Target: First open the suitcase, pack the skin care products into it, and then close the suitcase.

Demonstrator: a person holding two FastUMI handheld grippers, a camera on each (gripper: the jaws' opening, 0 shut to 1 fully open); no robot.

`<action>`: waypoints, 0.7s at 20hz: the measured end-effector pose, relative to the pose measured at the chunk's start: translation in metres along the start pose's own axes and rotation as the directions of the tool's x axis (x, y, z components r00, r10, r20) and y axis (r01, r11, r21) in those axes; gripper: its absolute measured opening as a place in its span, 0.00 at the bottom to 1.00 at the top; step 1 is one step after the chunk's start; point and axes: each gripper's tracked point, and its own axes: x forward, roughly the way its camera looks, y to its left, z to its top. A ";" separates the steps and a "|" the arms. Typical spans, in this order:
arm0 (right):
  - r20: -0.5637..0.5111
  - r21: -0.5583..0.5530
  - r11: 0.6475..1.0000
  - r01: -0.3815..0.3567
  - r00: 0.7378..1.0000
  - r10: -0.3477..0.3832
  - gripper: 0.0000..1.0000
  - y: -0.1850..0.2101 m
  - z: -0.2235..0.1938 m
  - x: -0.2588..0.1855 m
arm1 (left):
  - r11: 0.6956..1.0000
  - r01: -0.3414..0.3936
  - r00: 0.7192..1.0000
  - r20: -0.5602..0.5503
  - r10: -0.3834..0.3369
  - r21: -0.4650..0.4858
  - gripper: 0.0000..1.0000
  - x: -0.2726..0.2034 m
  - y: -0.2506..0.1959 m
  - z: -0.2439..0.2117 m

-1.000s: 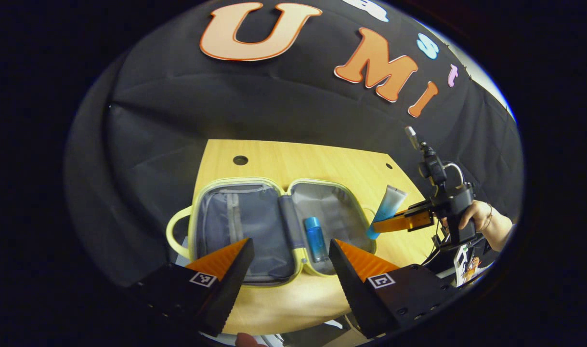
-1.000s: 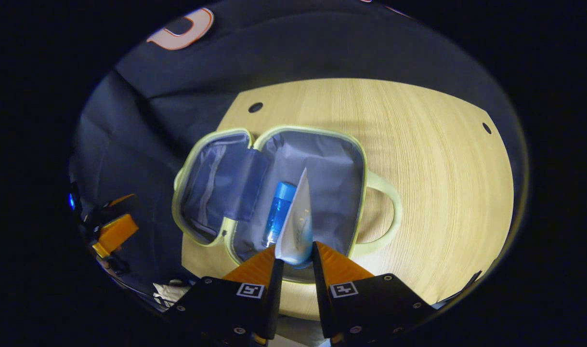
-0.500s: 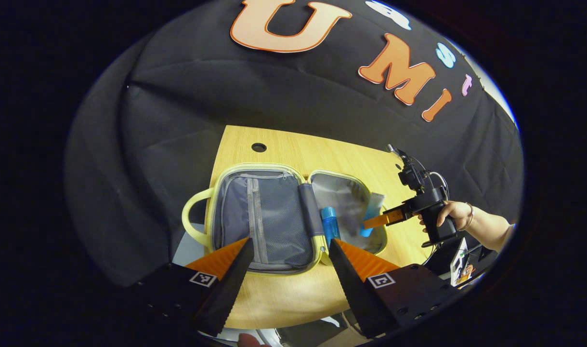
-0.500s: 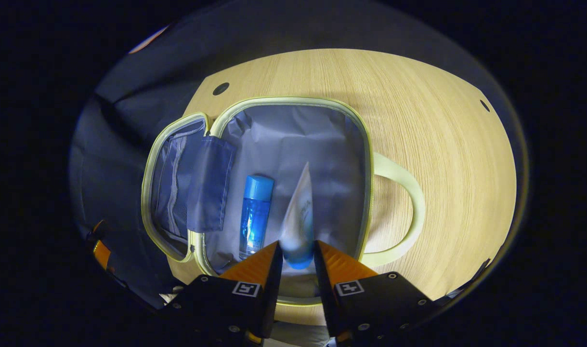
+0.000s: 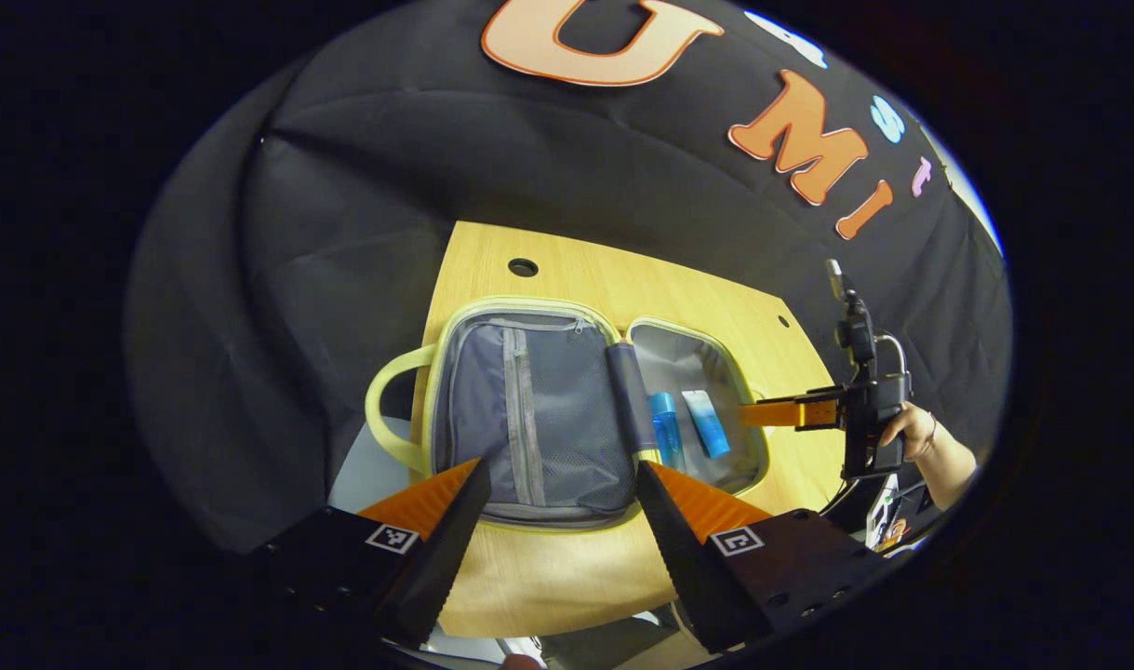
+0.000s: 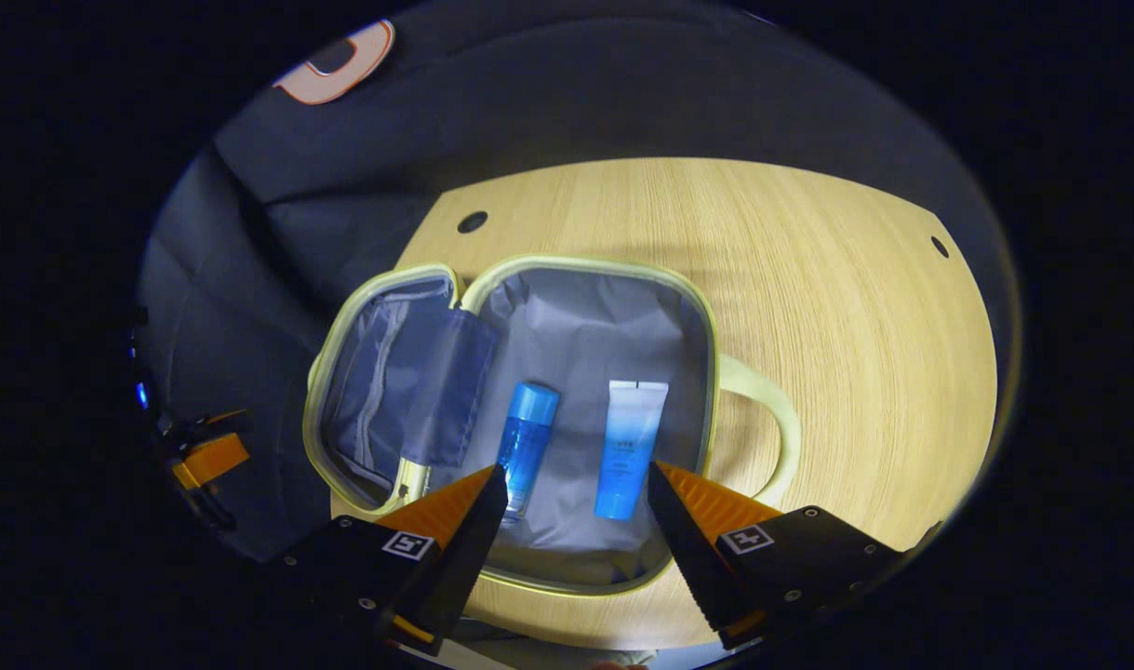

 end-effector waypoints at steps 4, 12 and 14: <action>0.032 0.001 1.000 0.012 0.999 -0.012 0.96 0.003 -0.005 -0.005 | 0.999 -0.043 0.999 0.027 0.043 -0.009 0.98 0.012 0.040 0.017; 0.079 0.035 0.999 -0.010 0.997 0.007 0.96 0.013 -0.007 -0.031 | 0.981 -0.110 0.984 0.124 0.130 -0.160 0.97 0.040 0.151 0.036; 0.097 0.066 0.998 -0.025 0.995 0.018 0.96 0.013 -0.007 -0.039 | 0.970 -0.131 0.983 0.098 0.153 -0.205 0.98 0.056 0.182 0.024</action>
